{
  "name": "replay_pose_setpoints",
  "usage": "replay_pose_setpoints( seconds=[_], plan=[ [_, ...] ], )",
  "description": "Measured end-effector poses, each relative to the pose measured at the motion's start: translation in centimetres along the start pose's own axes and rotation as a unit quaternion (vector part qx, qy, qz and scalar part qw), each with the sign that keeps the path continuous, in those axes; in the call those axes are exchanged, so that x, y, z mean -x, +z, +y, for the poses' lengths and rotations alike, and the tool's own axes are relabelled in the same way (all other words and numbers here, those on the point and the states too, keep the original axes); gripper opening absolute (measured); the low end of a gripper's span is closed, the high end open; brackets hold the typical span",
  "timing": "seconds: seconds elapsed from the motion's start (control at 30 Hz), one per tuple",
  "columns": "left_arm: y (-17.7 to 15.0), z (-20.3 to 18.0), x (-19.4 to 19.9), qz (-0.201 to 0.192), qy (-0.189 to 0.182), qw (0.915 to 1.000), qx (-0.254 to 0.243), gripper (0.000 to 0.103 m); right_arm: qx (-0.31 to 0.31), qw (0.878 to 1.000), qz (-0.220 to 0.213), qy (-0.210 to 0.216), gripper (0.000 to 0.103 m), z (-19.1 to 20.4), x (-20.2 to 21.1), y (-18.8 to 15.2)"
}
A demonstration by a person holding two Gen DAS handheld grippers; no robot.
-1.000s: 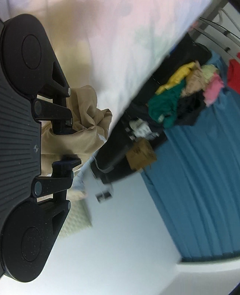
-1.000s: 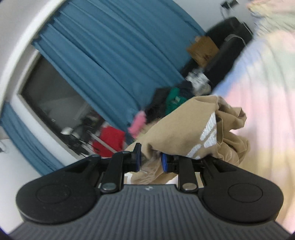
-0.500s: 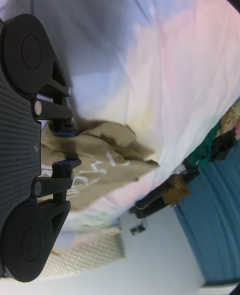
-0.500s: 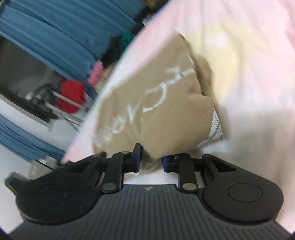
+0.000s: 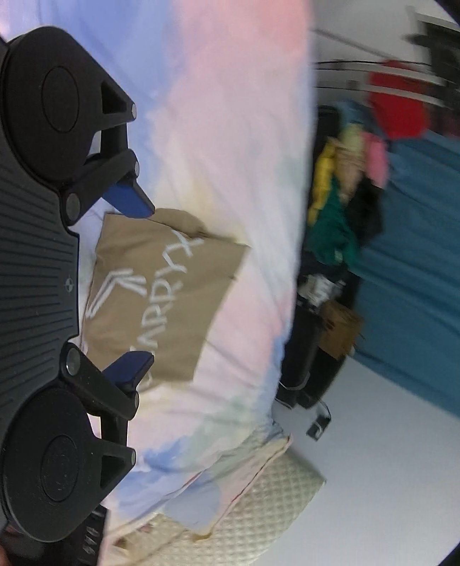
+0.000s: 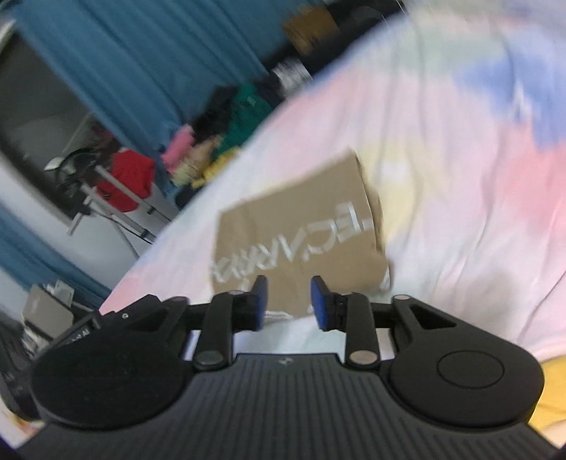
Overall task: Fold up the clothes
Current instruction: 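Open both grippers and pull them back from the folded shirt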
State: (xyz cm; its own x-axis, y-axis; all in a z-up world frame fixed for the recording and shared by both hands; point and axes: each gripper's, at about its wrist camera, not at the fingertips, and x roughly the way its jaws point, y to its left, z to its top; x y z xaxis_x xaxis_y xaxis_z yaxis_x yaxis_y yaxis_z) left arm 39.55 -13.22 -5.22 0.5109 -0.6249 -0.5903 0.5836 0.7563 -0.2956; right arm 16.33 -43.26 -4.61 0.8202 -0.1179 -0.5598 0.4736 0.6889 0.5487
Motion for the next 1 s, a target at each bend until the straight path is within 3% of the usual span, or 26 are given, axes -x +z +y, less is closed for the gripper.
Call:
replay_pose_setpoints(
  seconds=[0.03,0.07,0.1,0.37,0.57,0.73,1.0],
  plan=[
    [0.0,-0.7,1.5,-0.011,0.002,0.9999,-0.010,0.099,0.019,1.000,-0.017,0.005,0.073,0.6,1.7,0.0],
    [0.0,-1.5,3.0,-0.023,0.004,0.9995,-0.020,0.101,0.036,0.999,-0.033,0.009,0.093,1.2,3.4,-0.1],
    [-0.1,-2.3,4.6,-0.035,0.006,0.9989,-0.029,0.103,0.053,0.997,-0.049,0.014,0.094,1.7,5.1,-0.2],
    [-2.1,-5.8,15.9,-0.117,0.016,0.9902,-0.075,0.103,0.095,0.989,-0.109,0.032,0.094,4.5,14.0,-2.5],
    [-5.3,-6.5,22.1,-0.159,0.027,0.9808,-0.110,0.103,0.140,0.976,-0.161,0.033,0.094,5.3,17.2,-5.5],
    [-7.8,-6.6,23.4,-0.176,0.047,0.9739,-0.136,0.103,0.153,0.972,-0.176,0.032,0.094,4.9,17.0,-7.9],
    [-10.2,-4.6,21.7,-0.189,0.063,0.9698,-0.140,0.103,0.190,0.961,-0.199,0.019,0.094,4.8,14.6,-10.6]
  ],
)
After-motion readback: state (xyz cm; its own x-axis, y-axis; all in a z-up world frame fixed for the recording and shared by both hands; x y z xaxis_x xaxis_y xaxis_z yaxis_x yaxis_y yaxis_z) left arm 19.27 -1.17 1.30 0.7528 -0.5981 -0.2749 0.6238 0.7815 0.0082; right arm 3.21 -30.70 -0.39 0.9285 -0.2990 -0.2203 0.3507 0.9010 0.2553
